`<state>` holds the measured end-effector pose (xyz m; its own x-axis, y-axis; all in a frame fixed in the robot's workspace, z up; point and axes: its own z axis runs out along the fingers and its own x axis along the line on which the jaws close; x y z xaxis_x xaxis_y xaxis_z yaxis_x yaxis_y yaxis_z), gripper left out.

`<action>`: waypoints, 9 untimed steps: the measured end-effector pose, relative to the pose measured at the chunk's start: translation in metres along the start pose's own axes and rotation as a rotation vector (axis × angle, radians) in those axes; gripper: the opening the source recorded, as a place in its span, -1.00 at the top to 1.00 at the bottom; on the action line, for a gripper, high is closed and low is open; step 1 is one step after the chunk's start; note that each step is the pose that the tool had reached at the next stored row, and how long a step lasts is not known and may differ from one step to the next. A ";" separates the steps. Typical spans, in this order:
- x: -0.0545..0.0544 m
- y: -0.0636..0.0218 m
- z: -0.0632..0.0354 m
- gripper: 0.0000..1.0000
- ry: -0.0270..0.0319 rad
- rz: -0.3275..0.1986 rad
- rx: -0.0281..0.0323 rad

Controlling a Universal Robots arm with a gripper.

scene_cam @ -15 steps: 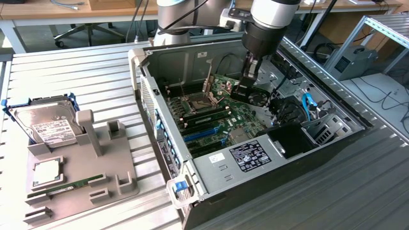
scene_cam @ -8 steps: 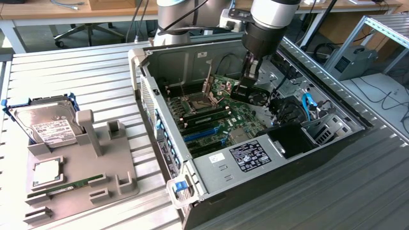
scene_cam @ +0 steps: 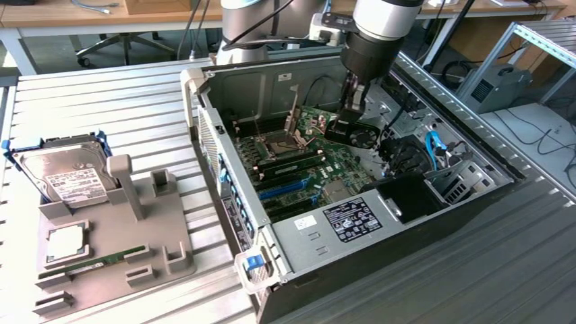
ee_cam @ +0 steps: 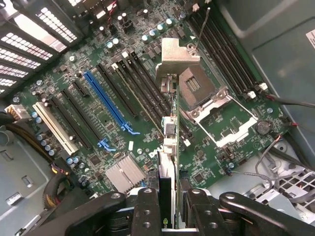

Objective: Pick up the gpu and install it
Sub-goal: 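Insert the gpu into the slot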

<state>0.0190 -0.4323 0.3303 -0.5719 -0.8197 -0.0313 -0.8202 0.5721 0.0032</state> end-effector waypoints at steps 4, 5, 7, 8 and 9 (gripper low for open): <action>0.000 0.0000 0.0000 0.47 0.0001 -0.015 -0.0005; 0.000 0.0000 0.0000 0.47 0.0001 -0.018 -0.0005; 0.000 0.0000 0.0000 0.47 0.0001 -0.026 -0.0008; 0.000 0.0000 0.0000 0.47 0.0001 -0.029 -0.0009; 0.000 0.0000 0.0001 0.47 0.0001 -0.033 -0.0010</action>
<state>0.0190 -0.4322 0.3302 -0.5446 -0.8381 -0.0313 -0.8386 0.5447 0.0032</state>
